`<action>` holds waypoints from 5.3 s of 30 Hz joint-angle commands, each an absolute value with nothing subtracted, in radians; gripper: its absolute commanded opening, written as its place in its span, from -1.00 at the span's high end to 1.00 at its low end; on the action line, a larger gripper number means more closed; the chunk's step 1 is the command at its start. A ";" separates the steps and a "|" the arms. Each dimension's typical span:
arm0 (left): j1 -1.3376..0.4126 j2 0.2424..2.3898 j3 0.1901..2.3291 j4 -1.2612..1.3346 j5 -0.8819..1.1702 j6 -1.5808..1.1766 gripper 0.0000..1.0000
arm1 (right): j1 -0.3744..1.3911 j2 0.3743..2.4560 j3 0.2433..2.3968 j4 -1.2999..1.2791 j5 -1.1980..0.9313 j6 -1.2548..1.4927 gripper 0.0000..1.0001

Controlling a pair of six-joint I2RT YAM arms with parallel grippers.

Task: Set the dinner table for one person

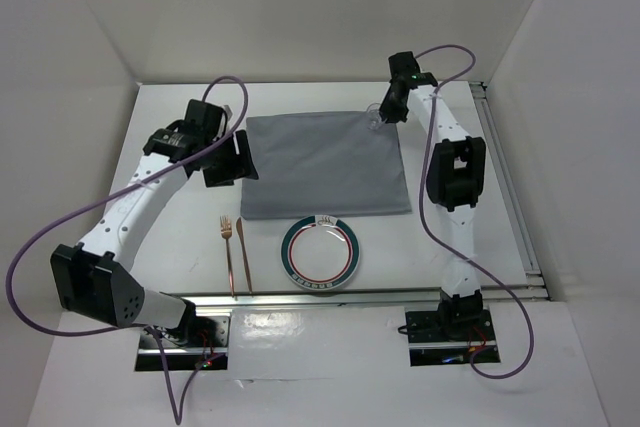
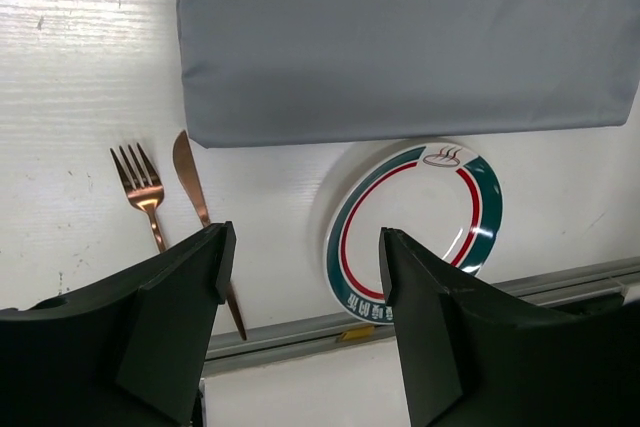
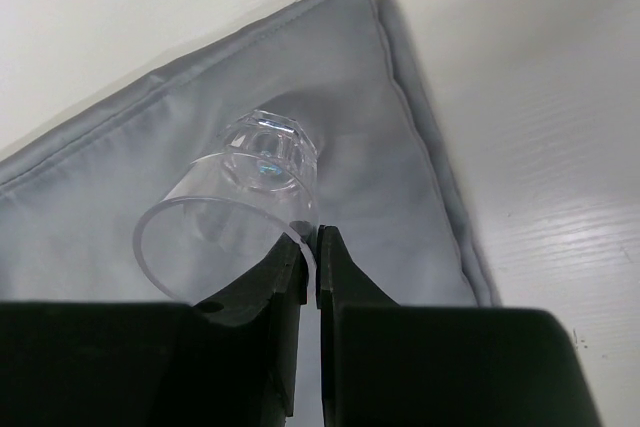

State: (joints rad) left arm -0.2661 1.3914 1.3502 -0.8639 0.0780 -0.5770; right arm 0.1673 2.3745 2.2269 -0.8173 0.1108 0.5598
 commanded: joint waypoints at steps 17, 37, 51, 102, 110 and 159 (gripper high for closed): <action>-0.385 1.361 1.238 -0.876 0.080 -0.604 -1.00 | 0.140 2.378 2.276 -0.830 0.071 0.549 -0.31; -0.594 1.334 0.872 -0.582 0.216 -0.769 -0.74 | 0.140 1.441 1.507 -0.600 0.064 0.540 -0.86; -0.594 1.518 0.762 -0.324 0.307 -0.765 -0.41 | 0.130 1.295 1.376 -0.695 0.039 0.529 -0.89; -0.215 2.089 1.614 -0.321 0.614 -0.795 1.00 | 0.130 1.296 1.445 -0.887 0.031 0.471 -0.89; -0.195 2.192 1.710 -0.409 0.586 -0.749 1.00 | 0.130 1.296 1.427 -0.876 0.031 0.471 -0.89; -0.235 1.350 0.716 -0.635 -0.107 -0.848 -0.19 | 0.140 1.269 1.247 -0.762 -0.060 0.492 -0.89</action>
State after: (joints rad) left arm -0.2432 1.3224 0.7200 -0.6922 -0.1017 -0.8234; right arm 0.1368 1.2888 1.2499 -0.8028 -0.0505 0.4877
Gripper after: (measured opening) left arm 0.601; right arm 0.942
